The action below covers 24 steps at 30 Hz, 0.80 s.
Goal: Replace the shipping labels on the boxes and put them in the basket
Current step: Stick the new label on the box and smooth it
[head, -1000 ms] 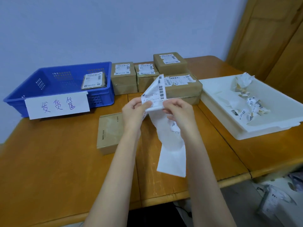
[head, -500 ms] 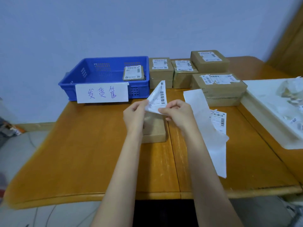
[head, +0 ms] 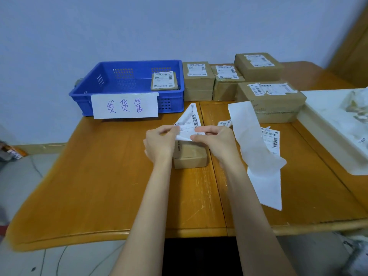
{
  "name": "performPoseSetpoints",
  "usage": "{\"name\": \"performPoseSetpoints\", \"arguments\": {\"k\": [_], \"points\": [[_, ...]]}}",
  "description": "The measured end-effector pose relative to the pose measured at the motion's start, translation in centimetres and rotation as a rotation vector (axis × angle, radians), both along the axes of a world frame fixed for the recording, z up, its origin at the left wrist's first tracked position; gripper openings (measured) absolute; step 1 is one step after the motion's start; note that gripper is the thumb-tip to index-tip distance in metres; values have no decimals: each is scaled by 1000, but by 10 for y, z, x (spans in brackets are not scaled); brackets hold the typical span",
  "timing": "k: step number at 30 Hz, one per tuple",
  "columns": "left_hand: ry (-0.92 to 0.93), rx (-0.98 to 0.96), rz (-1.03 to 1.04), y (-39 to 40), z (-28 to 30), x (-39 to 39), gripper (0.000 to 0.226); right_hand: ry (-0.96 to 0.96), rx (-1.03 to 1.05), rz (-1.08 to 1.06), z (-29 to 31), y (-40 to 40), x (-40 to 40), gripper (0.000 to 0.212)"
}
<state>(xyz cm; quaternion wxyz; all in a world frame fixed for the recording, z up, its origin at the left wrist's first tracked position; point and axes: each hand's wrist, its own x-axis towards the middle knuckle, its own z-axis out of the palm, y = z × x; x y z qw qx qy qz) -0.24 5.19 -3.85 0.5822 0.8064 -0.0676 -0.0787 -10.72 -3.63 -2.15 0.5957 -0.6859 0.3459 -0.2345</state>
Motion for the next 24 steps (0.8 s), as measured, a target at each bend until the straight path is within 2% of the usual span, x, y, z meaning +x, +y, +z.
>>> {"name": "performPoseSetpoints", "arguments": {"k": [3,11,15,24], "points": [[21,-58,1,1,-5,0,5,21,14,13,-2,3,1,34],[7,-59,-21,3,-13,-1,15,67,-55,-7,-8,5,0,35],[25,-72,-29,3,-15,0,7,75,-61,0,-8,3,-1,35],[-12,-71,-28,3,-18,2,8,146,-135,23,-5,5,-1,38]]}}
